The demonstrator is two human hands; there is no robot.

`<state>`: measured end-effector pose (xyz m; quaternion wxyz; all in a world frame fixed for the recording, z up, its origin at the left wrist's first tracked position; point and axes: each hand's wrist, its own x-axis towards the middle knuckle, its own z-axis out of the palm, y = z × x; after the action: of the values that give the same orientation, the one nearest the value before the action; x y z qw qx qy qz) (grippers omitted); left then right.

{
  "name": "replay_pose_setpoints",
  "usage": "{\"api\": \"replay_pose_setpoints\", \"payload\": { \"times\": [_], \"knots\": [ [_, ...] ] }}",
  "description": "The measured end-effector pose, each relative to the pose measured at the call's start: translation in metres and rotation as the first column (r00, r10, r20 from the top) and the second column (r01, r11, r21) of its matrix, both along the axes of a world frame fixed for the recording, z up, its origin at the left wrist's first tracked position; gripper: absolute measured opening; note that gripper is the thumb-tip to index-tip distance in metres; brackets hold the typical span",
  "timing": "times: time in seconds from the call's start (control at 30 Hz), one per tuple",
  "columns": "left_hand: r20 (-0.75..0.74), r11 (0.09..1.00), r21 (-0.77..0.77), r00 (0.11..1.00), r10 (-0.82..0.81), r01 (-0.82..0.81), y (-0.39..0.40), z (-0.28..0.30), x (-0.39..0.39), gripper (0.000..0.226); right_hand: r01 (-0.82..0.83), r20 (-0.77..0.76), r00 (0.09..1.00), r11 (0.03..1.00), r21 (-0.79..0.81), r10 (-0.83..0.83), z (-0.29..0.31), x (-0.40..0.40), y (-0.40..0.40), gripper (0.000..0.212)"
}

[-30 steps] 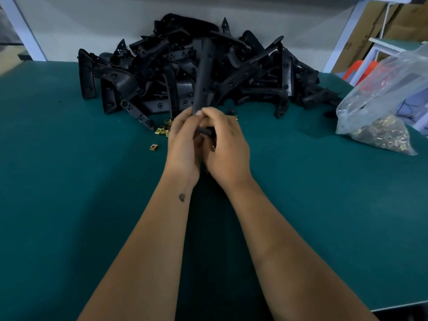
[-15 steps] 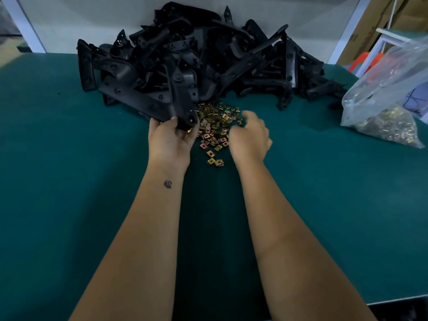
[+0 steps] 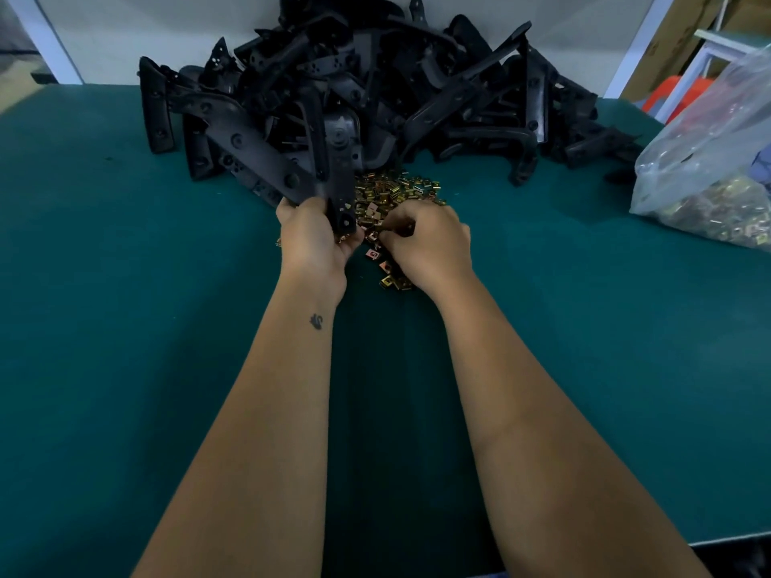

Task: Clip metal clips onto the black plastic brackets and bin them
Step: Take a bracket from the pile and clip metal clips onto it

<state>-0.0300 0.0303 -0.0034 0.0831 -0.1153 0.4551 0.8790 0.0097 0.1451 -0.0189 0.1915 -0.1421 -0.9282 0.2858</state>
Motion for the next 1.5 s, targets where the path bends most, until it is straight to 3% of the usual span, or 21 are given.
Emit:
{"api": "replay_pose_setpoints", "payload": {
  "times": [0.07,0.23,0.37,0.5,0.57,0.63,0.77,1.0,1.27,1.5],
  "knots": [
    [-0.013,1.0,-0.019,1.0,-0.024,0.024,0.001,-0.001,0.001,0.019,-0.012,-0.004,1.0,1.0,0.01,0.012,0.0,0.001,-0.001,0.01],
    [0.008,0.999,-0.002,0.999,-0.048,0.048,0.0,-0.002,-0.002,0.024,-0.061,0.02,0.998,0.993,0.101,0.059,0.001,0.002,-0.004,0.033],
    [0.012,0.997,0.045,0.998,-0.063,0.062,-0.001,-0.002,-0.002,0.018,-0.045,0.002,0.999,0.995,0.092,0.045,0.001,0.002,-0.005,0.018],
    [-0.015,0.997,0.049,0.998,-0.066,0.067,0.0,0.0,0.001,0.031,-0.058,-0.019,0.998,0.995,0.084,0.06,0.001,0.003,-0.006,0.011],
    [-0.02,0.997,0.043,0.998,-0.066,0.067,0.0,0.0,0.002,0.044,-0.052,-0.064,0.996,0.997,0.049,0.055,0.002,0.002,-0.008,0.014],
    [-0.017,0.995,0.053,0.996,-0.084,0.085,0.0,0.001,0.004,0.045,-0.049,-0.175,0.984,0.993,-0.104,0.03,0.003,0.003,-0.008,0.02],
    [-0.026,0.979,0.155,0.991,-0.132,0.135,0.0,0.002,0.007,0.023,-0.097,-0.318,0.946,0.88,-0.466,-0.064,0.009,0.007,-0.006,0.024],
    [-0.075,0.958,0.201,0.978,-0.195,0.206,0.0,0.004,0.012,0.023,-0.244,-0.381,0.916,0.58,-0.777,-0.125,0.012,0.007,-0.002,0.017],
    [-0.107,0.935,0.206,0.956,-0.272,0.289,-0.001,0.002,0.014,0.022,-0.351,-0.423,0.89,0.337,-0.874,-0.17,0.013,0.007,0.002,0.014],
    [-0.144,0.929,0.112,0.93,-0.337,0.354,0.001,-0.001,0.014,0.023,-0.36,-0.417,0.897,0.302,-0.883,-0.15,0.014,0.008,0.002,0.015]
  ]
}}
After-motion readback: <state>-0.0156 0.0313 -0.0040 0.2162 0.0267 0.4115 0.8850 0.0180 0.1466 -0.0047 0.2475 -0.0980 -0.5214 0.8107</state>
